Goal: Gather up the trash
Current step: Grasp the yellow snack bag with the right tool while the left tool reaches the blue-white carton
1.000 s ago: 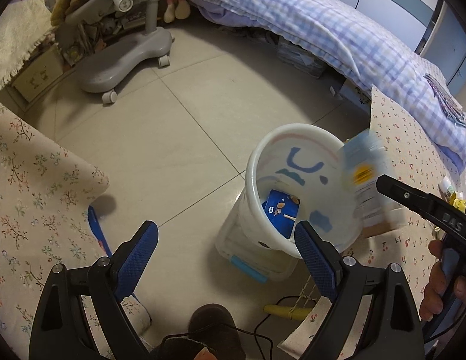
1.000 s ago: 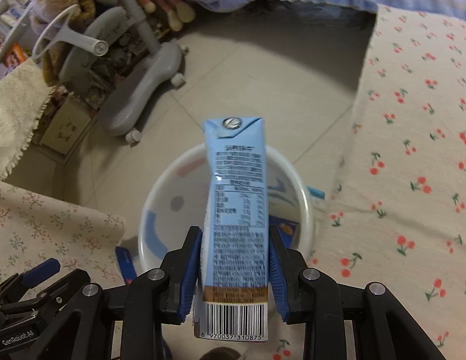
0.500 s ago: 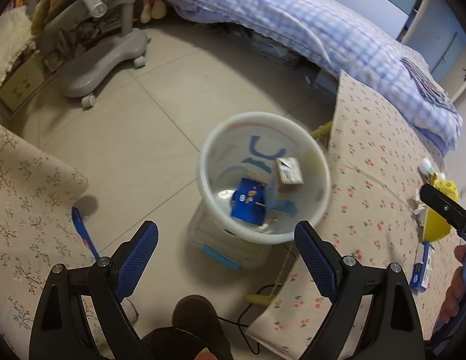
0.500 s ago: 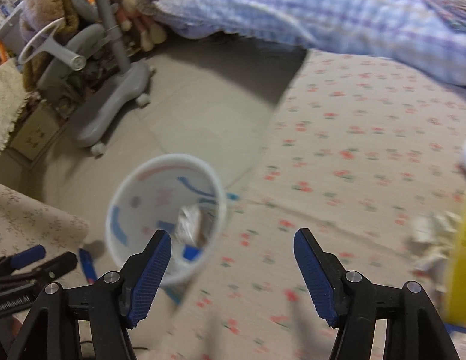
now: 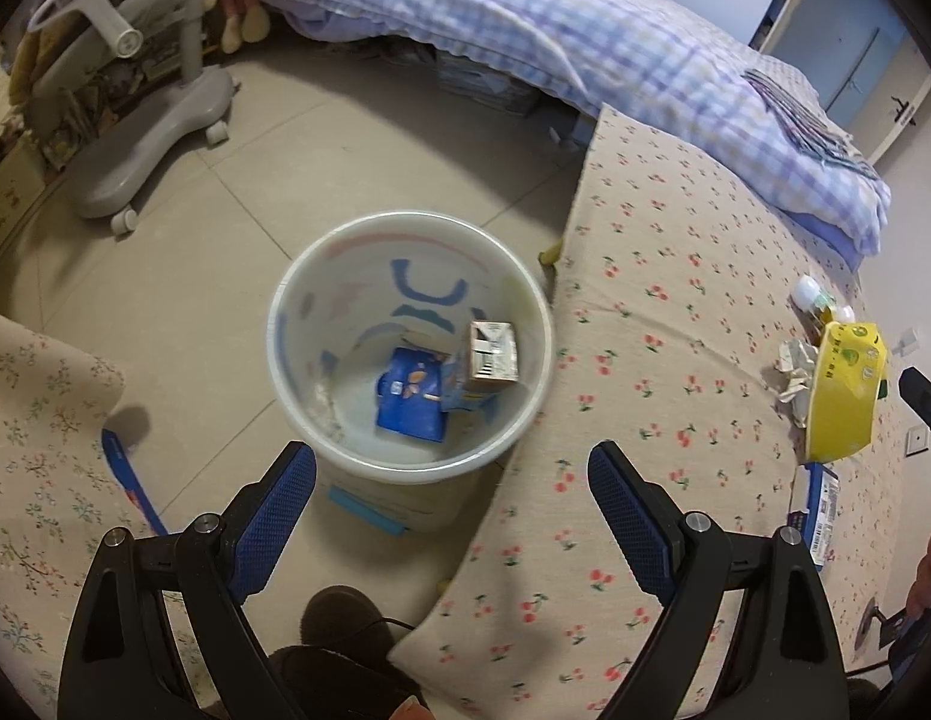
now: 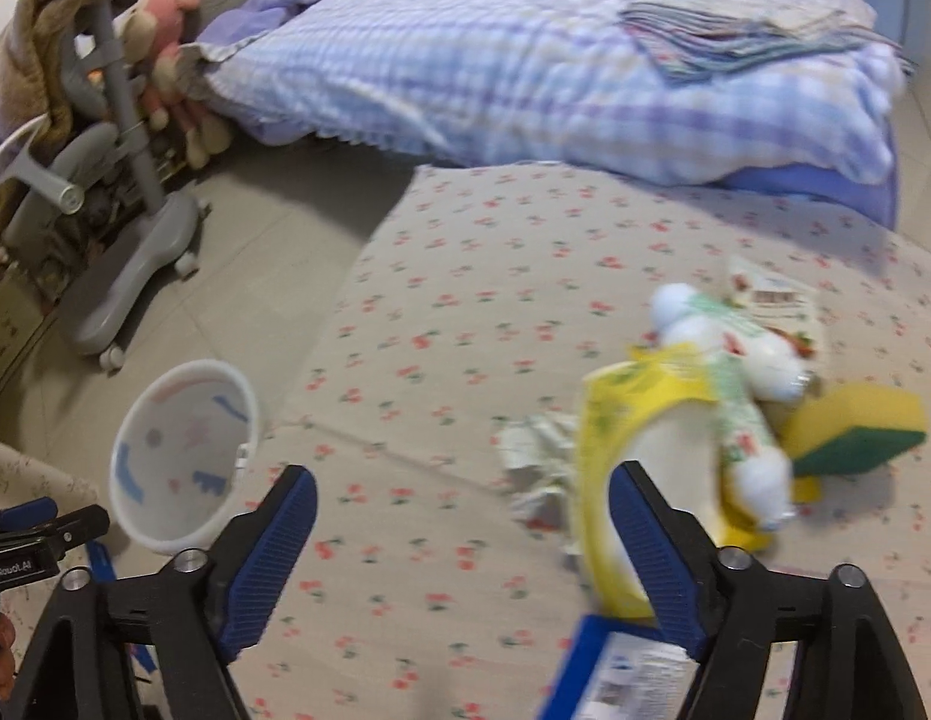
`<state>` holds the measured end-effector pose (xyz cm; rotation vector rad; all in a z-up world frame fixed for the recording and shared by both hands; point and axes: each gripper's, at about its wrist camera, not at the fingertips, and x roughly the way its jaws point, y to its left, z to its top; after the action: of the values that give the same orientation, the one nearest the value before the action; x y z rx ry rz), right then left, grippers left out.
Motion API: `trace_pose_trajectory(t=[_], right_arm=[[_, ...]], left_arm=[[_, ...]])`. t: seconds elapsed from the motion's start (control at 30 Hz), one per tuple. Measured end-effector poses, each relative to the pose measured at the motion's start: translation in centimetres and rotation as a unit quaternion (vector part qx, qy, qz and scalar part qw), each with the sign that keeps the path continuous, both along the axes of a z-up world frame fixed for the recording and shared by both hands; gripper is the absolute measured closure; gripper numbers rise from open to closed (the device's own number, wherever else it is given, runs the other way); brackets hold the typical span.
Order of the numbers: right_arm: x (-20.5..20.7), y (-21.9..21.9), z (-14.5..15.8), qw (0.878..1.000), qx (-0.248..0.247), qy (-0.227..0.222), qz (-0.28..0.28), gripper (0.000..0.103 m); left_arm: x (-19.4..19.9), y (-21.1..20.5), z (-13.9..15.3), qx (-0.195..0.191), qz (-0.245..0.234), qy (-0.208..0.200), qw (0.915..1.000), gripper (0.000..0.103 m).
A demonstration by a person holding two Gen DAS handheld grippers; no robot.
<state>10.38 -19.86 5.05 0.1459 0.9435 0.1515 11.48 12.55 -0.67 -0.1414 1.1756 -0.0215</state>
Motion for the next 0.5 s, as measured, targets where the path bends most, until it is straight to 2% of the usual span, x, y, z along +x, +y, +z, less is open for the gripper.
trace_pose_trajectory(t=[0.27,0.5], right_arm=[[1.8,-4.2,-2.5,0.998,0.006,0.049,-0.035,0.016],[3.9,-5.8,-5.9,0.993,0.027,0.1,-0.054,0.016]], left_arm=[[0.4,-2.9,-0.2,0.005,-0.022,0.006,0.9997,0.009],[0.7,-4.6,-0.2,0.006,-0.034,0.01,0.9993,0.009]])
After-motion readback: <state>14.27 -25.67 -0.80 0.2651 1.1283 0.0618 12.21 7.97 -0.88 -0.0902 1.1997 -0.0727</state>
